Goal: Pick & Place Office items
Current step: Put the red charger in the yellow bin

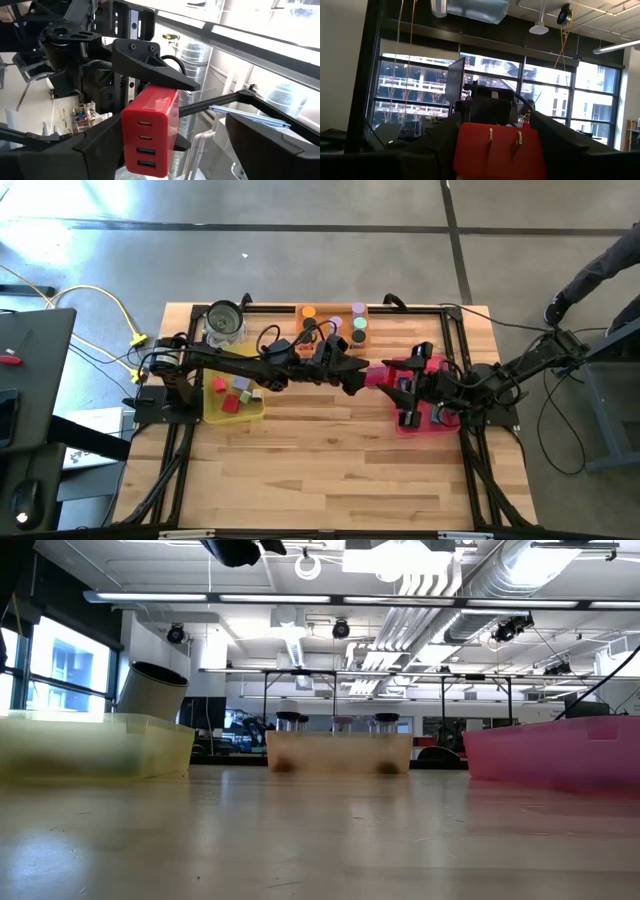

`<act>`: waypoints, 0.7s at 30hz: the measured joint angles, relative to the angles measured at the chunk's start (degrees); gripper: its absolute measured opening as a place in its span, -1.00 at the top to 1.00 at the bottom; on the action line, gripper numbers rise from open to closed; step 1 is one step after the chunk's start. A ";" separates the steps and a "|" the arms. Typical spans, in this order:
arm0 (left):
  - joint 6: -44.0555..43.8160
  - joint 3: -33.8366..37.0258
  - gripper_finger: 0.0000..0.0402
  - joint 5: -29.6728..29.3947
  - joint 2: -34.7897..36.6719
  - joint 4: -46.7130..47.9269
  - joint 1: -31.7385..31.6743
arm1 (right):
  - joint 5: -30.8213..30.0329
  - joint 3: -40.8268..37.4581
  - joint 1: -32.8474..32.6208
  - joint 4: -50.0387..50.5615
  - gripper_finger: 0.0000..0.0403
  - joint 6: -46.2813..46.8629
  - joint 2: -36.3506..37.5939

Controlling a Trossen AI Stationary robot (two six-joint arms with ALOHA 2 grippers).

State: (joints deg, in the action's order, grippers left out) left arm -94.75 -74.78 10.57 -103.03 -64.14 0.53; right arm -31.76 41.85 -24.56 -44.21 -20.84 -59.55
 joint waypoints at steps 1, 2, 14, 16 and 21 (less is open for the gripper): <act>0.04 0.00 -0.61 0.00 -0.01 0.00 0.01 | -0.01 0.00 0.00 0.00 0.00 0.00 0.00; 0.20 0.00 -0.58 0.00 0.00 0.00 0.03 | -0.01 0.00 0.00 0.00 0.00 0.00 0.00; 0.23 0.00 0.01 0.04 0.00 0.02 -0.13 | 0.62 0.02 1.41 0.44 0.00 0.28 0.04; 0.25 0.00 0.08 0.07 0.00 0.84 -0.32 | 0.59 0.00 1.44 0.56 0.00 0.28 0.04; 0.66 0.00 0.15 0.20 0.00 2.14 -0.36 | 0.40 0.00 2.01 2.07 0.00 0.84 0.04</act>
State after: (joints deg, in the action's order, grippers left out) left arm -94.10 -74.78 10.76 -103.02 -62.00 0.16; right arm -31.36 41.85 -22.54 -42.14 -20.00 -59.51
